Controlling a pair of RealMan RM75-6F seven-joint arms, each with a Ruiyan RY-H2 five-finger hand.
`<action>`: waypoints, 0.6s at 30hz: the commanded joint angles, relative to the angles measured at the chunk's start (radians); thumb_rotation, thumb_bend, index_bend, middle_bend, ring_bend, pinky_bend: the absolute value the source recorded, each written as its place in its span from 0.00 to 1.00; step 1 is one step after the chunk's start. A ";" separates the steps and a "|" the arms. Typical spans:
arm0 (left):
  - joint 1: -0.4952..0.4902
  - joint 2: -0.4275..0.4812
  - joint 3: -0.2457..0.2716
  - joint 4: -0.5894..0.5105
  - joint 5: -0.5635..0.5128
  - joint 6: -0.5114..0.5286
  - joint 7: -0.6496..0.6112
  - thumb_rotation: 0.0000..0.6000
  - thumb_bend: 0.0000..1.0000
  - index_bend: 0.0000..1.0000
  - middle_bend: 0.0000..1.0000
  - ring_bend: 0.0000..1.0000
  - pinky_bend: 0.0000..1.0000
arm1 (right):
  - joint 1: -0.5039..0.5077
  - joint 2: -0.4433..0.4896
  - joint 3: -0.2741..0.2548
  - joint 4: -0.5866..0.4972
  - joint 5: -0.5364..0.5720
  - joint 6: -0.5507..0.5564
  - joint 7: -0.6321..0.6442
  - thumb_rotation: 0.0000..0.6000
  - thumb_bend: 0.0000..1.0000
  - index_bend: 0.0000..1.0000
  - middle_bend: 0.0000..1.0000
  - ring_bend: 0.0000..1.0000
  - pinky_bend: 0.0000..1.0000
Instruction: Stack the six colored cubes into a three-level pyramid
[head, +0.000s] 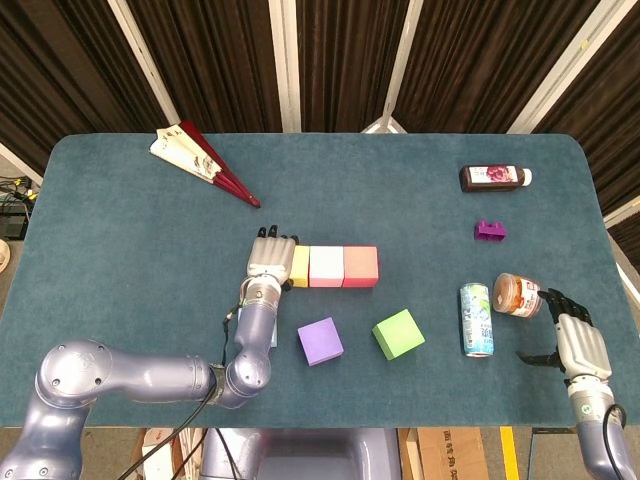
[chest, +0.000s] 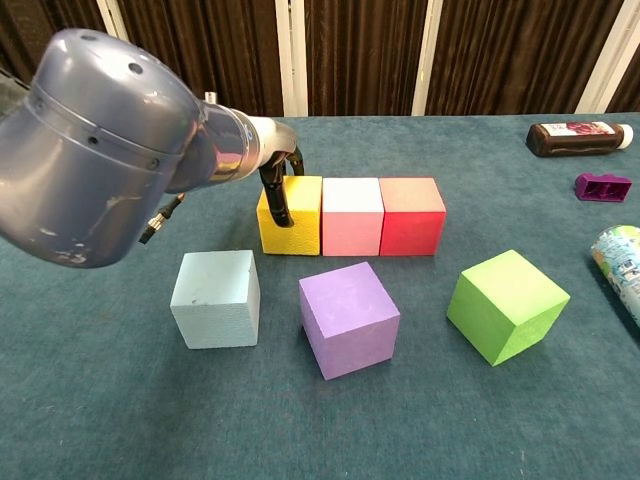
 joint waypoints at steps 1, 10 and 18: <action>0.002 -0.003 -0.007 0.001 0.003 0.005 0.005 1.00 0.38 0.23 0.24 0.00 0.00 | -0.001 0.002 0.000 -0.002 -0.001 0.000 0.002 1.00 0.00 0.14 0.10 0.06 0.00; 0.009 -0.011 -0.026 0.008 0.000 0.016 0.033 1.00 0.38 0.23 0.23 0.00 0.00 | -0.001 0.003 0.001 -0.001 0.000 0.000 0.003 1.00 0.00 0.14 0.10 0.06 0.00; 0.011 -0.025 -0.040 0.019 0.005 0.012 0.049 1.00 0.38 0.23 0.23 0.00 0.00 | 0.000 0.004 0.002 0.003 0.007 -0.005 0.006 1.00 0.00 0.14 0.10 0.06 0.00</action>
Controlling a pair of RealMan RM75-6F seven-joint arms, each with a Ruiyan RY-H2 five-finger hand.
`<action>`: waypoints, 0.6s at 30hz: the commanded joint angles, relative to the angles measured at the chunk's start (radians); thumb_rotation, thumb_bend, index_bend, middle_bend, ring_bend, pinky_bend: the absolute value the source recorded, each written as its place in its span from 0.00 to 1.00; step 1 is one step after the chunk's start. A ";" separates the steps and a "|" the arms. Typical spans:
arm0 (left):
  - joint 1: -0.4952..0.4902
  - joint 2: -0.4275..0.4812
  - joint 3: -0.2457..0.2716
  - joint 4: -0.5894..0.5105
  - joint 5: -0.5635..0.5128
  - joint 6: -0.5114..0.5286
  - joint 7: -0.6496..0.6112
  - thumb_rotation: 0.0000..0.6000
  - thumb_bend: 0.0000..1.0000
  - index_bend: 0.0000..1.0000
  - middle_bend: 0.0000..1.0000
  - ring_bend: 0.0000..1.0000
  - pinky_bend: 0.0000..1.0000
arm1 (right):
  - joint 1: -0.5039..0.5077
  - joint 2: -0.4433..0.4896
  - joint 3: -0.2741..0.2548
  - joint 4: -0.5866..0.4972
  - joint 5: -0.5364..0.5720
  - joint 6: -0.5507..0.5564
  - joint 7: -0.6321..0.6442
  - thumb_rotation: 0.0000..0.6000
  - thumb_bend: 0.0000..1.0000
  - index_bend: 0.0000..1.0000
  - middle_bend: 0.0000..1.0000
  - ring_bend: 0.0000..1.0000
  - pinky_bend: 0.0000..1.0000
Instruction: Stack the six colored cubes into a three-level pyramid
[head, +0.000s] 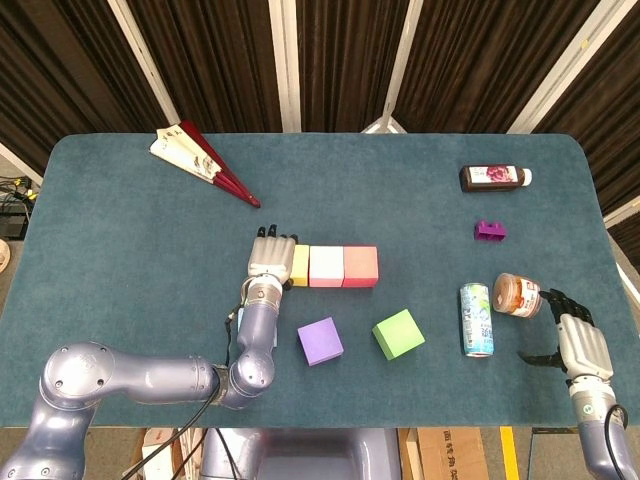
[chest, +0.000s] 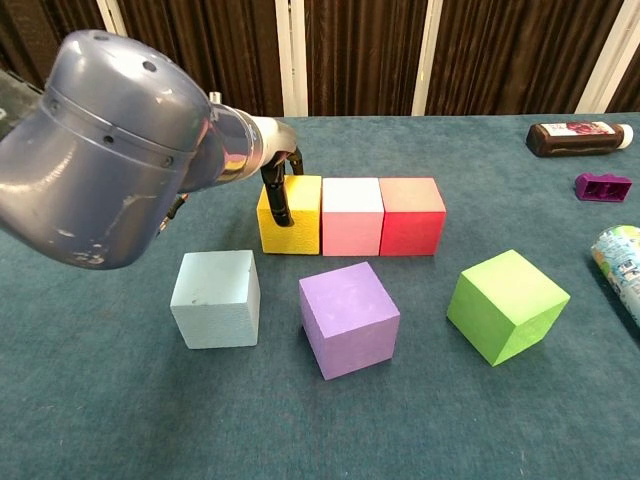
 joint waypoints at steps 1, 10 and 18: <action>0.001 -0.003 -0.004 0.003 0.001 0.000 0.005 1.00 0.38 0.23 0.23 0.00 0.00 | 0.000 0.000 0.000 0.001 0.001 0.000 0.000 1.00 0.00 0.14 0.10 0.06 0.00; 0.006 -0.013 -0.022 0.012 0.012 0.002 0.013 1.00 0.37 0.23 0.23 0.00 0.00 | 0.001 0.001 0.000 0.001 0.004 -0.003 -0.001 1.00 0.00 0.14 0.10 0.06 0.00; 0.007 -0.025 -0.030 0.021 0.021 0.003 0.023 1.00 0.37 0.23 0.23 0.00 0.00 | 0.002 0.002 0.000 0.001 0.007 -0.005 -0.003 1.00 0.00 0.14 0.10 0.06 0.00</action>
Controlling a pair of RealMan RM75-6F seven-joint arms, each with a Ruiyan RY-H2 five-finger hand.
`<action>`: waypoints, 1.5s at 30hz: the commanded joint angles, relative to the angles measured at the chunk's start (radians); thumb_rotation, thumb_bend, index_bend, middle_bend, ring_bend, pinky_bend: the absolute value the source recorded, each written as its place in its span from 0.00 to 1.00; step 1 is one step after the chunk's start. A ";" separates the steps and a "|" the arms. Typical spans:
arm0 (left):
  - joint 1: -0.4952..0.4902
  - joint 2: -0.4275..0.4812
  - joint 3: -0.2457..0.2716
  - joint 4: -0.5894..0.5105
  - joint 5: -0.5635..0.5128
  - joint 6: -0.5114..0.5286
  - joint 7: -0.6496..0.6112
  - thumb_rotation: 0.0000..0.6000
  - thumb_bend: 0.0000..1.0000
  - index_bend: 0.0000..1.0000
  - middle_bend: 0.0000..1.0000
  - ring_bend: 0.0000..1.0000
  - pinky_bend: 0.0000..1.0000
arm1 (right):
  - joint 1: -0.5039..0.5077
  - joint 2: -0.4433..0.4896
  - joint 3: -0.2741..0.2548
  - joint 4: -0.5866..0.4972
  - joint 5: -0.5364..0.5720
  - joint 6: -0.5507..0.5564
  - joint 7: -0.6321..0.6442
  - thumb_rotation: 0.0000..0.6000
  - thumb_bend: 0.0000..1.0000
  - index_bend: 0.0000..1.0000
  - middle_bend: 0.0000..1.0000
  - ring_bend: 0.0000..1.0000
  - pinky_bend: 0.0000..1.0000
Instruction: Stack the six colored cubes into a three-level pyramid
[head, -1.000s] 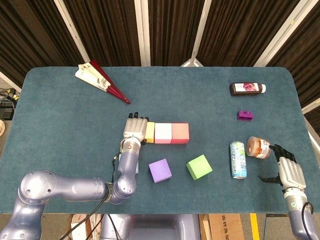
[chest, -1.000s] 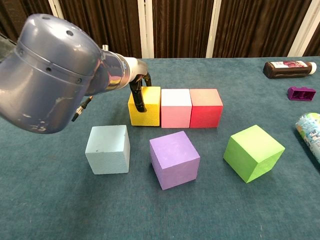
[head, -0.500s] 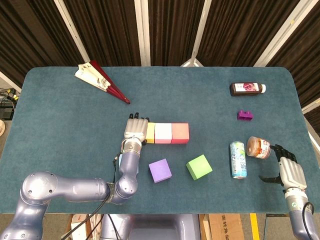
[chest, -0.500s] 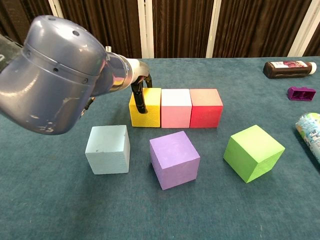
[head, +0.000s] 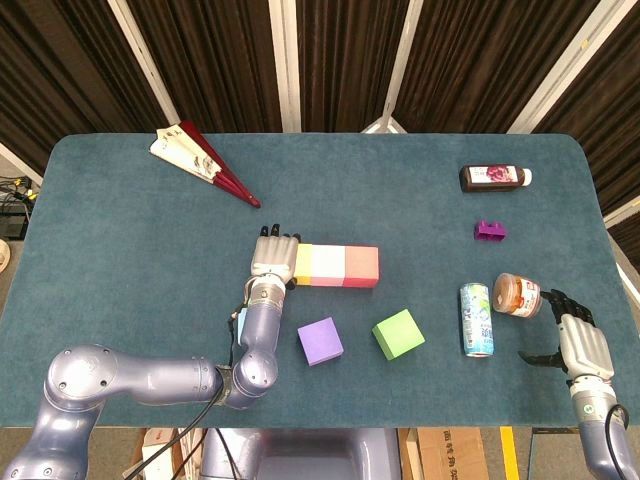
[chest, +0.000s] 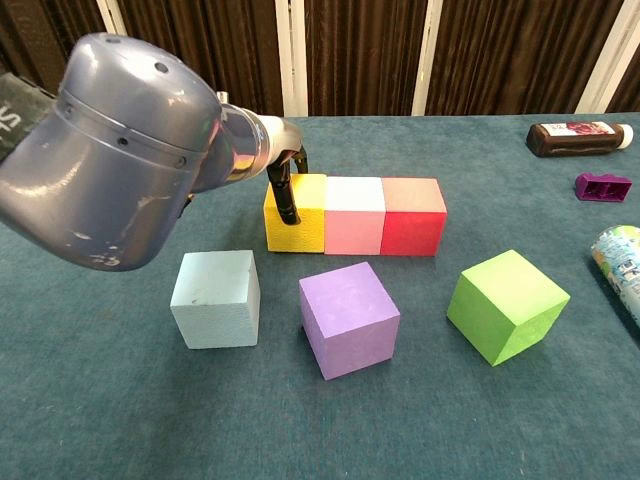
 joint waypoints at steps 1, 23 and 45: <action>0.001 -0.004 -0.002 0.004 0.000 0.000 0.003 1.00 0.36 0.23 0.23 0.00 0.00 | 0.001 0.001 0.000 0.000 0.001 -0.002 -0.001 1.00 0.00 0.14 0.10 0.06 0.00; 0.006 -0.030 -0.004 0.017 0.034 -0.004 0.032 1.00 0.37 0.14 0.10 0.00 0.00 | 0.001 0.012 -0.001 -0.007 0.013 -0.007 -0.004 1.00 0.00 0.14 0.10 0.06 0.00; 0.323 0.361 0.150 -0.435 0.670 0.069 -0.334 1.00 0.36 0.05 0.00 0.00 0.00 | 0.009 -0.014 -0.010 0.003 -0.009 0.001 -0.031 1.00 0.00 0.14 0.10 0.06 0.00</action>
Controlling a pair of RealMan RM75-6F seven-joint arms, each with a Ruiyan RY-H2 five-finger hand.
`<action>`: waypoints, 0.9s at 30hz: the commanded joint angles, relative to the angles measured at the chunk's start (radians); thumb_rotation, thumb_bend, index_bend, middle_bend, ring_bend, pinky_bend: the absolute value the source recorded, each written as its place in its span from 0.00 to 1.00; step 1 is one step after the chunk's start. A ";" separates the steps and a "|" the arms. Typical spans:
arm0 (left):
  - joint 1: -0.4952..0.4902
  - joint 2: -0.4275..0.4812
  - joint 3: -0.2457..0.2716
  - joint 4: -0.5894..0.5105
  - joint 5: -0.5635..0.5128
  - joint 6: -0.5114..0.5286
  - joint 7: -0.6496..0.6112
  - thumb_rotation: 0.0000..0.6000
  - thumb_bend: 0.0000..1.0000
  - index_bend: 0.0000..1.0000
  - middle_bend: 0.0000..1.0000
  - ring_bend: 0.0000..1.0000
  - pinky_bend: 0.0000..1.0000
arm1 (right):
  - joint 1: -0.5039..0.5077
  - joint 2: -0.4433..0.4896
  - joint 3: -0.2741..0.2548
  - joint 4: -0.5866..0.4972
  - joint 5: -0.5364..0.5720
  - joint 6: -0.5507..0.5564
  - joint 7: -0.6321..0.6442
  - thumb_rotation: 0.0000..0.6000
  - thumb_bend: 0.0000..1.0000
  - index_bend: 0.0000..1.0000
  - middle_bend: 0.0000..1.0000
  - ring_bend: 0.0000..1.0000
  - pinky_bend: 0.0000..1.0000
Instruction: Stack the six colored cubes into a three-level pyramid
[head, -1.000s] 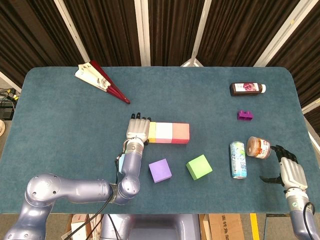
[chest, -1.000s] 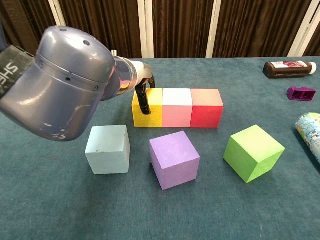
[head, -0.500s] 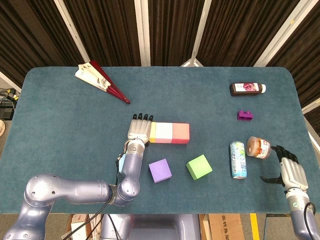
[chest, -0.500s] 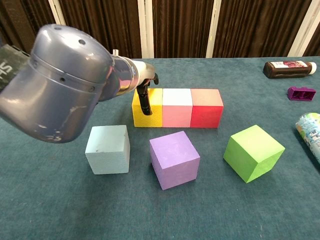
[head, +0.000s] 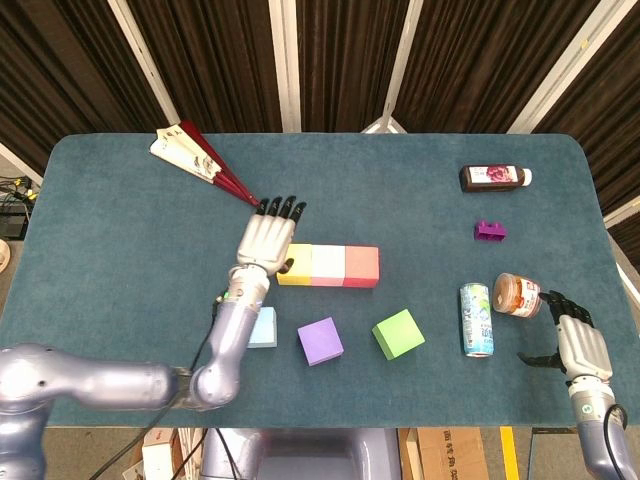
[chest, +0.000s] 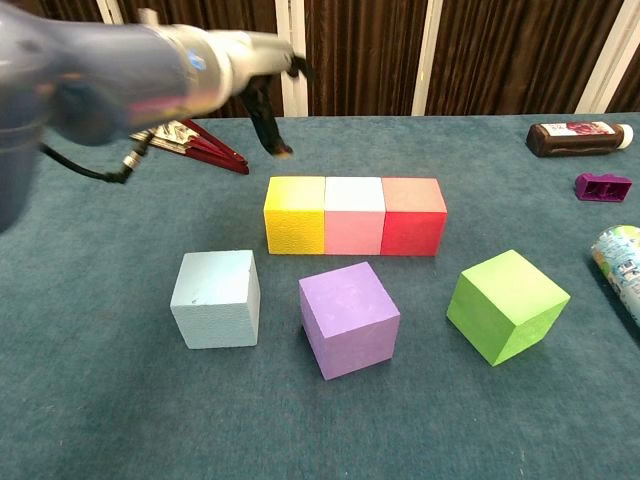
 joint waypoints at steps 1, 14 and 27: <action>0.177 0.175 0.108 -0.154 0.287 0.048 -0.208 1.00 0.36 0.05 0.00 0.00 0.00 | 0.005 -0.010 -0.007 0.004 -0.021 0.004 -0.013 1.00 0.00 0.14 0.10 0.06 0.00; 0.544 0.512 0.309 -0.192 0.706 0.154 -0.708 1.00 0.36 0.07 0.02 0.00 0.00 | 0.067 -0.007 -0.041 -0.006 -0.290 -0.011 -0.051 1.00 0.00 0.14 0.10 0.04 0.00; 0.746 0.532 0.399 -0.097 0.881 0.254 -0.931 1.00 0.35 0.06 0.01 0.00 0.00 | 0.162 -0.016 -0.012 -0.155 -0.255 -0.011 -0.337 1.00 0.00 0.18 0.10 0.06 0.02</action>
